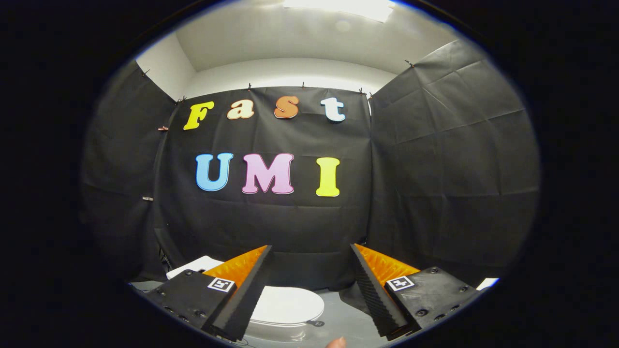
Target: Open the toilet lid.
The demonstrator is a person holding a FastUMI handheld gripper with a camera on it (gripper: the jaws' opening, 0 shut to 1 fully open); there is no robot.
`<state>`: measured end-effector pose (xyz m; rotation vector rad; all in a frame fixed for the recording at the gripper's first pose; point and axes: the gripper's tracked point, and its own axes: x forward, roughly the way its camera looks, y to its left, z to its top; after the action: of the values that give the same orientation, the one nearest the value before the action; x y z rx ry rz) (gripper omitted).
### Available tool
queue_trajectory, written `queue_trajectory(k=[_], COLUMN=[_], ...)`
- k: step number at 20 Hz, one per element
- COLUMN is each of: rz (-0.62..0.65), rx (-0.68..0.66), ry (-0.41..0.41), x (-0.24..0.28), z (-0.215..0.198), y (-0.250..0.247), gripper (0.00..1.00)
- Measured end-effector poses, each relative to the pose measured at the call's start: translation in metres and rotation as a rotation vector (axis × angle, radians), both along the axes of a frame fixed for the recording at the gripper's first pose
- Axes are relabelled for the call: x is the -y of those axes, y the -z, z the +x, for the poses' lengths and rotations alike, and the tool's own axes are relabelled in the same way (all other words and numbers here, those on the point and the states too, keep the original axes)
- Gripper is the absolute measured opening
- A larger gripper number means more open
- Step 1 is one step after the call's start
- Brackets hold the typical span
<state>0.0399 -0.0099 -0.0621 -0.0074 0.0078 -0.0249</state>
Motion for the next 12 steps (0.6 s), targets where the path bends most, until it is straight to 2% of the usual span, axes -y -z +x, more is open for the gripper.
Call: queue_trajectory(k=[5,12], rz=[0.050,0.021], rx=[-0.024,-0.066], ry=[-0.027,-0.061], x=[-0.002,0.006], z=[0.022,0.050], y=[0.046,0.129], gripper=[0.98,0.99])
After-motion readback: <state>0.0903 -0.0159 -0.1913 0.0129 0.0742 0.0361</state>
